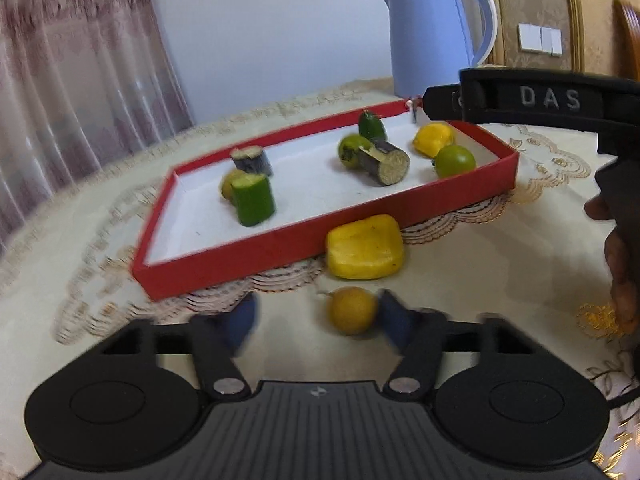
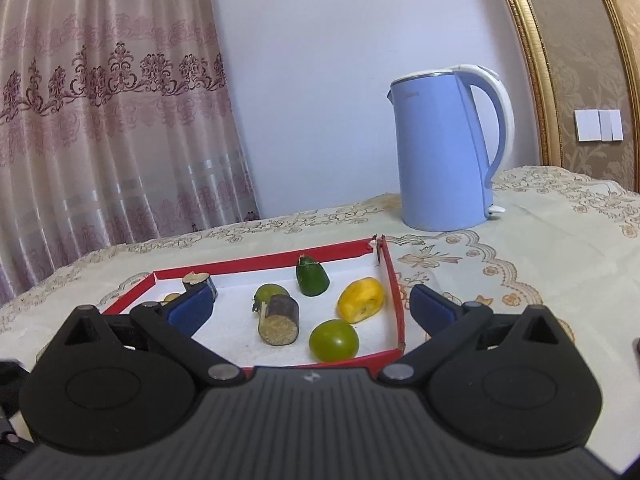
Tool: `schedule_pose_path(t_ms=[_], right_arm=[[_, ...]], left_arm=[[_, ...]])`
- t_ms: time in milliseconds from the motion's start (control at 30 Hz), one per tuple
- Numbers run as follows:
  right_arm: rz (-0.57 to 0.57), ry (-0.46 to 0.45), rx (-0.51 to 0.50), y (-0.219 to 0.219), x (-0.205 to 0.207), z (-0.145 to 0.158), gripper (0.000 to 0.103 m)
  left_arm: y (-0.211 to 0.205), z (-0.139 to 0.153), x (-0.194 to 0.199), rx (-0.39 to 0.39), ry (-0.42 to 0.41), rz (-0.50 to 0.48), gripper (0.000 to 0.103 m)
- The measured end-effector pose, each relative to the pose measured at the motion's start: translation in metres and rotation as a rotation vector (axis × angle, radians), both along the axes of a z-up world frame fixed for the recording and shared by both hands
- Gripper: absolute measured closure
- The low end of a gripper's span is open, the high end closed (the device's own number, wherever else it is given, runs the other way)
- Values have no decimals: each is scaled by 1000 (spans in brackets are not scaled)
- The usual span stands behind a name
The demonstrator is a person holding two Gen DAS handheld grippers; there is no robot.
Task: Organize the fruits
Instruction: 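Move the left gripper to the small yellow round fruit and close on it, then grasp the yellow pepper chunk with the right gripper while the left gripper holds the yellow fruit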
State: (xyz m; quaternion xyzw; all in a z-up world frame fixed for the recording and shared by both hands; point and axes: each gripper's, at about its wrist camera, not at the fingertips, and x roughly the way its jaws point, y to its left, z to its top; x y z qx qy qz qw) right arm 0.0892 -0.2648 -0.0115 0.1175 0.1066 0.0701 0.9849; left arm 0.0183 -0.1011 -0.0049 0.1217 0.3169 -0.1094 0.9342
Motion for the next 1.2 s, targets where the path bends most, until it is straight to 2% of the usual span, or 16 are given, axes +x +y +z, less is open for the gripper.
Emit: schedule_pose_path(t_ms=[33, 67, 100, 233, 333, 467, 567, 700, 767, 833, 900, 1033, 1100, 1200], right_arm=[[-2, 2, 0, 0, 0, 0, 0], [-5, 5, 0, -1, 1, 0, 0], [-8, 9, -1, 0, 1, 0, 0], [-4, 10, -9, 1, 1, 0, 0], [2, 34, -13, 2, 3, 0, 0], [57, 47, -5, 2, 1, 0, 0], [120, 41, -41, 10, 0, 2, 0], [178, 104, -137, 32, -7, 7, 0], [186, 148, -223, 49, -12, 8, 0], [174, 147, -356, 72, -19, 5, 0], [158, 154, -425, 88, -20, 1, 0], [187, 210, -376, 98, -8, 0, 6], [166, 242, -373, 100, 0, -4, 11], [157, 252, -346, 98, 5, -4, 10]], left_arm=[[2, 1, 2, -29, 23, -11, 63], [3, 2, 3, -58, 43, -26, 75], [4, 2, 3, -72, 52, -30, 77], [6, 1, -3, -54, 26, -33, 77], [21, 6, -7, -94, 16, -18, 77], [45, 13, -5, -79, -50, 58, 77], [67, 13, -1, -116, -42, 99, 77], [83, 8, 1, -132, -42, 140, 77], [87, 3, 2, -134, -38, 156, 77], [87, 2, 2, -140, -36, 152, 77], [85, 2, 0, -132, -61, 149, 77], [85, 2, -4, -133, -84, 144, 77], [88, 3, -4, -154, -83, 148, 77], [94, 3, -3, -185, -76, 158, 77]])
